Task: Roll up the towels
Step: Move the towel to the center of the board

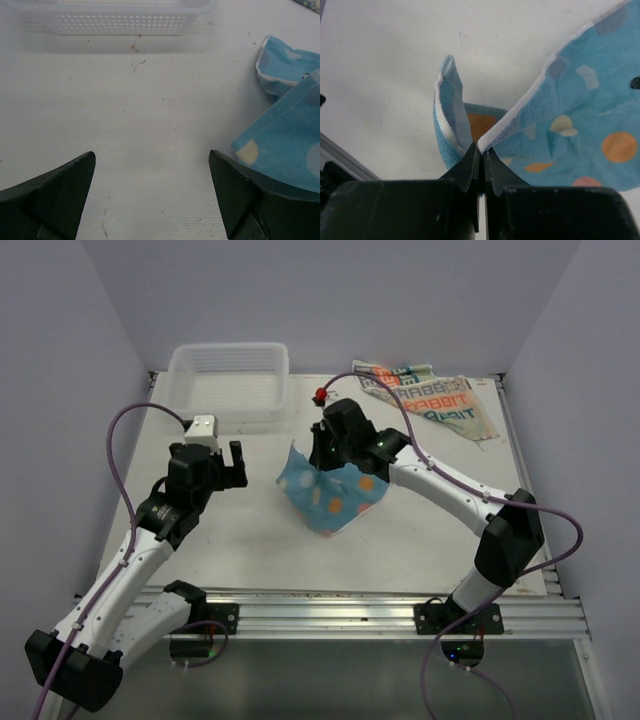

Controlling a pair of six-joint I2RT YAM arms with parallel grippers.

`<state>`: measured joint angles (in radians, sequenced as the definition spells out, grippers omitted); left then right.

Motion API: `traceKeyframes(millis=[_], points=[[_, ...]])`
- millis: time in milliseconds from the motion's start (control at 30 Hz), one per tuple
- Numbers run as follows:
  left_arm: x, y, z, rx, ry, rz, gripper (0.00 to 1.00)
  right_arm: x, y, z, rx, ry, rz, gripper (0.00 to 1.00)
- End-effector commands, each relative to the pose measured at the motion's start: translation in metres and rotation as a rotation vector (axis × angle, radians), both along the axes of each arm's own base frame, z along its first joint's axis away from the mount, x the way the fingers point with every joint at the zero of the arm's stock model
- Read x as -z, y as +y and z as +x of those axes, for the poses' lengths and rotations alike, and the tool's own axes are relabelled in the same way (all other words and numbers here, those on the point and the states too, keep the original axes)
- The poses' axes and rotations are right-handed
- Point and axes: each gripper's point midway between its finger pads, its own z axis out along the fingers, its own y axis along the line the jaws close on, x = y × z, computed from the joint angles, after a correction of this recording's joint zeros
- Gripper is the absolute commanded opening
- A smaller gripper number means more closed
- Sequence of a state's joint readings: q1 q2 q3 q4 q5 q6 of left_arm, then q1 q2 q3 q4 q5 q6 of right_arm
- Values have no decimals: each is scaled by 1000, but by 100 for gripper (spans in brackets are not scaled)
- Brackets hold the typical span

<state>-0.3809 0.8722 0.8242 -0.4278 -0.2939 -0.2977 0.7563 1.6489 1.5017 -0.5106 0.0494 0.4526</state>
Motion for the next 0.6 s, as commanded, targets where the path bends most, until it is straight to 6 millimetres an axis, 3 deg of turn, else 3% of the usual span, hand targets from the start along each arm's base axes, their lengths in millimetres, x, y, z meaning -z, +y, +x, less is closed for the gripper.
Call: traceKeyframes(millis=[0,33,100,133,233,267,367,467,500,567], points=[[-12,9,5,-66,-42,-10,100,1,31,-23,-122,-15,96,0],[-12,9,5,-70,-43,-19,100,21,29,-30,-128,15,81,0],[-13,4,5,-52,-43,-36,100,30,40,-39,-163,28,119,0],[-13,1,5,-46,-40,-55,100,47,38,-46,-165,58,106,0],[-14,-23,4,65,-25,-121,100,70,41,-55,-184,85,87,0],[-16,-39,1,146,-14,-164,100,75,42,-58,-189,92,83,0],[-23,-70,-10,315,8,-247,100,81,42,-60,-194,98,82,0],[-26,-89,-22,428,19,-303,100,77,43,-61,-211,85,85,0],[-15,-92,-26,445,44,-316,100,74,44,-61,-225,79,92,0],[-12,-100,-32,473,48,-372,100,73,47,-66,-264,79,102,0]])
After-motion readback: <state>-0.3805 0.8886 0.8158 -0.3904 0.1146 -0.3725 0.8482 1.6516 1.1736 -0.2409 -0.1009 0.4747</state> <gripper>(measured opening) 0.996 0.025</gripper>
